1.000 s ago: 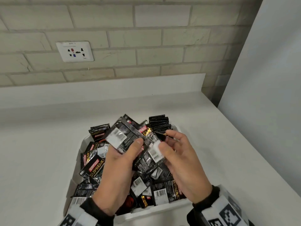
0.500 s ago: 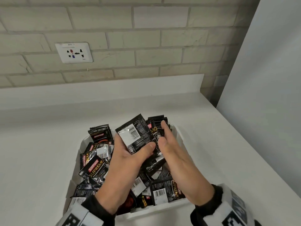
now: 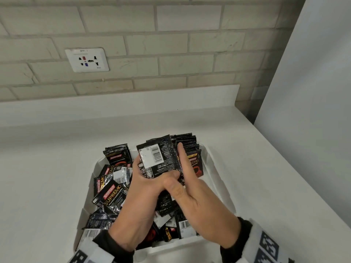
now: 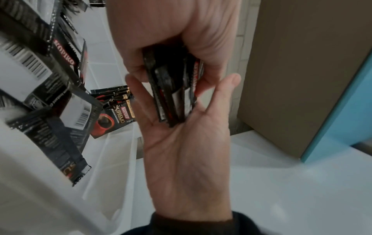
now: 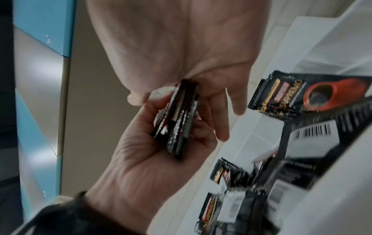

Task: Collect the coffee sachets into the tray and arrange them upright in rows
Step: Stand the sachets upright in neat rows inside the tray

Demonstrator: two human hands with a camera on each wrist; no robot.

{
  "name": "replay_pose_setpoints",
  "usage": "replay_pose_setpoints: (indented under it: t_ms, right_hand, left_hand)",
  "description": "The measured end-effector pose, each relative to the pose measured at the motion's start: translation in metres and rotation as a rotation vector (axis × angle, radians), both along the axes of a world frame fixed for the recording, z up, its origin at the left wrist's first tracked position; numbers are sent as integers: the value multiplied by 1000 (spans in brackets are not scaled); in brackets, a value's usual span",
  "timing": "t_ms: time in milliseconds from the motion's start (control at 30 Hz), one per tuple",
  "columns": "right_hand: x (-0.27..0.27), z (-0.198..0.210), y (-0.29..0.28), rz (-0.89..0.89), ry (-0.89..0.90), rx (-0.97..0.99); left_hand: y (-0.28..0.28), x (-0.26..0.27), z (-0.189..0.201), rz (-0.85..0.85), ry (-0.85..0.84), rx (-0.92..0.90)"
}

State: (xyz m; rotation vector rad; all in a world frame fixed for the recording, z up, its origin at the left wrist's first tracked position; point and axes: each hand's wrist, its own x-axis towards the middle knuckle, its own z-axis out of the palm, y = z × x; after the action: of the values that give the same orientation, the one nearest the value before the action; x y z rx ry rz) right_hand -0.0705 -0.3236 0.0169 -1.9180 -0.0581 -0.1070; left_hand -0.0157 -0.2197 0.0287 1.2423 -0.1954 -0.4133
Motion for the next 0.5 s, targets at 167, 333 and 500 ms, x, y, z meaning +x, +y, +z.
replay_pose_setpoints:
  t_ms: [167,333,500]
  right_hand:
    - [1,0,-2,135,17,99]
    - [11,-5,-7,39,-52,-84]
    - [14,-9,-10,-97,11,-365]
  left_hand:
    - [5,-7,4,-164,254,-160]
    - [4,-11,7,-292,494,-489]
    - [5,-8,9,-367,569,-556]
